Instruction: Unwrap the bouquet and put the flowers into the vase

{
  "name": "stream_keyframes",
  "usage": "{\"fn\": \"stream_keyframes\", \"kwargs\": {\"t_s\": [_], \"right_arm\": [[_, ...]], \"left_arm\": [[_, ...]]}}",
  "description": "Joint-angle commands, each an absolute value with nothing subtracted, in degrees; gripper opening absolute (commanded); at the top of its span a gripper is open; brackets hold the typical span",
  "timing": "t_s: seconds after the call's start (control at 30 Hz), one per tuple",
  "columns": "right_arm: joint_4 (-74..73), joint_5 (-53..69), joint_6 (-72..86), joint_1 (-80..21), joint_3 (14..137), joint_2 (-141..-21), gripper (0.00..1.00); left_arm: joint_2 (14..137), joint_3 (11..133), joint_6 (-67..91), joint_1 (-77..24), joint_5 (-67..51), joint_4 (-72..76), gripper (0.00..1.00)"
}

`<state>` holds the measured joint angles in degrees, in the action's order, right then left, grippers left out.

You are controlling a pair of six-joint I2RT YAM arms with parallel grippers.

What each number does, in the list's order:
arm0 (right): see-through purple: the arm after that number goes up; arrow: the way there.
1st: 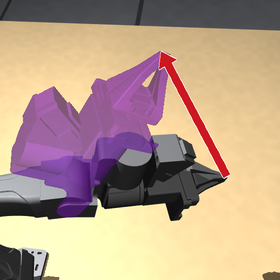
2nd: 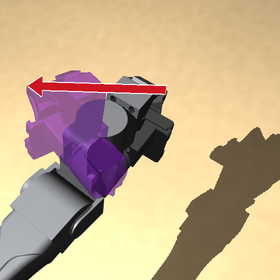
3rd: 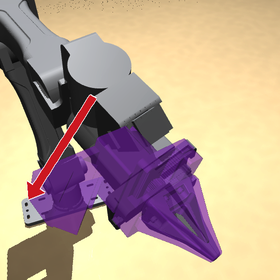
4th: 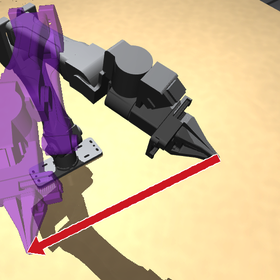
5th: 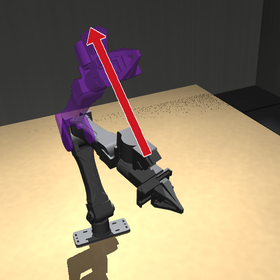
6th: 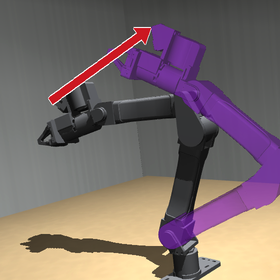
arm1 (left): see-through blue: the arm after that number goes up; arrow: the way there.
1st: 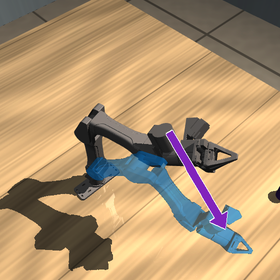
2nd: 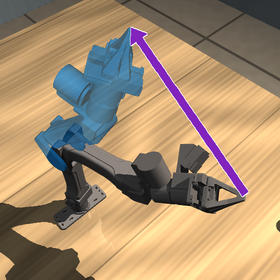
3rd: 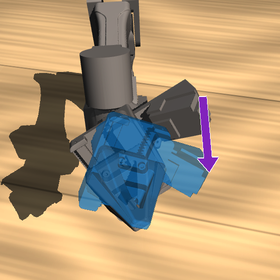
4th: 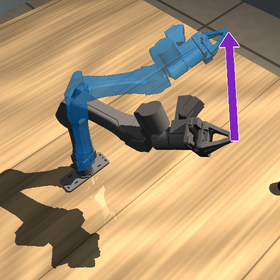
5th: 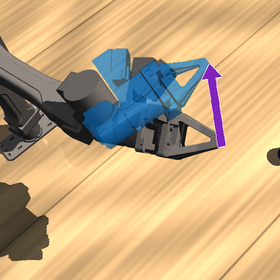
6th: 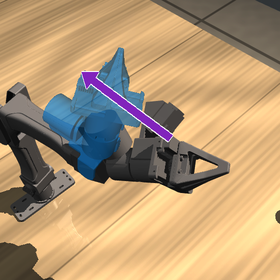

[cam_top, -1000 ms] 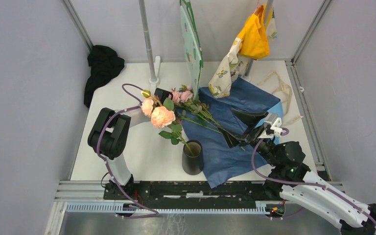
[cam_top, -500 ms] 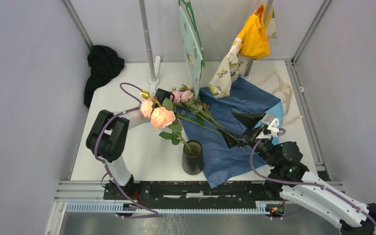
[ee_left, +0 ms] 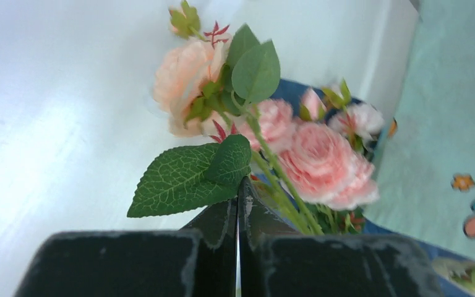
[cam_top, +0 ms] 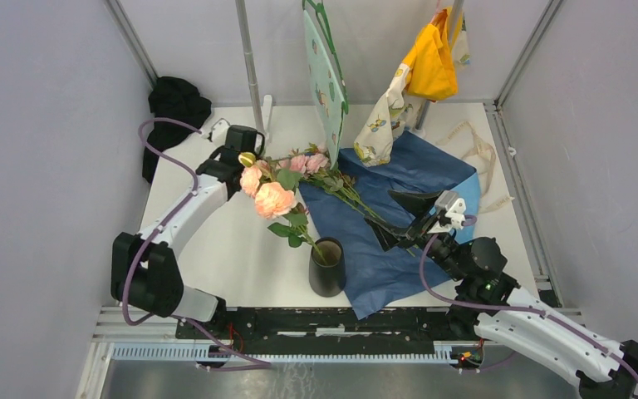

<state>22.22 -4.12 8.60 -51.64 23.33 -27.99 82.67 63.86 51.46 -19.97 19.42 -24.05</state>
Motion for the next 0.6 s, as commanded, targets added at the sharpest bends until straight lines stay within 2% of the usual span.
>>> {"fn": "stream_keyframes", "kwargs": {"t_s": [0.0, 0.13, 0.4, 0.43, 0.57], "right_arm": [[25.5, -4.4, 9.1, -51.5, 22.9, -28.4, 0.87], [25.5, -4.2, 9.4, -51.6, 22.8, -29.0, 0.87], [25.4, -4.7, 9.7, -51.5, 22.3, -29.6, 0.87], [25.2, -4.9, 9.6, -51.6, 22.3, -29.6, 0.87], [24.9, -5.4, 9.3, -51.6, 22.1, -29.8, 0.87]], "left_arm": [[81.7, 62.4, 48.1, -16.1, 22.6, -25.0, 0.02], [82.4, 59.5, 47.5, -15.3, 20.7, -20.9, 0.02], [88.8, 57.3, 47.5, -15.3, 9.1, -11.5, 0.03], [89.4, 56.9, 47.7, -15.4, 8.0, -10.7, 0.07], [89.9, 54.7, 48.9, -15.4, 5.5, -7.7, 0.37]]}}
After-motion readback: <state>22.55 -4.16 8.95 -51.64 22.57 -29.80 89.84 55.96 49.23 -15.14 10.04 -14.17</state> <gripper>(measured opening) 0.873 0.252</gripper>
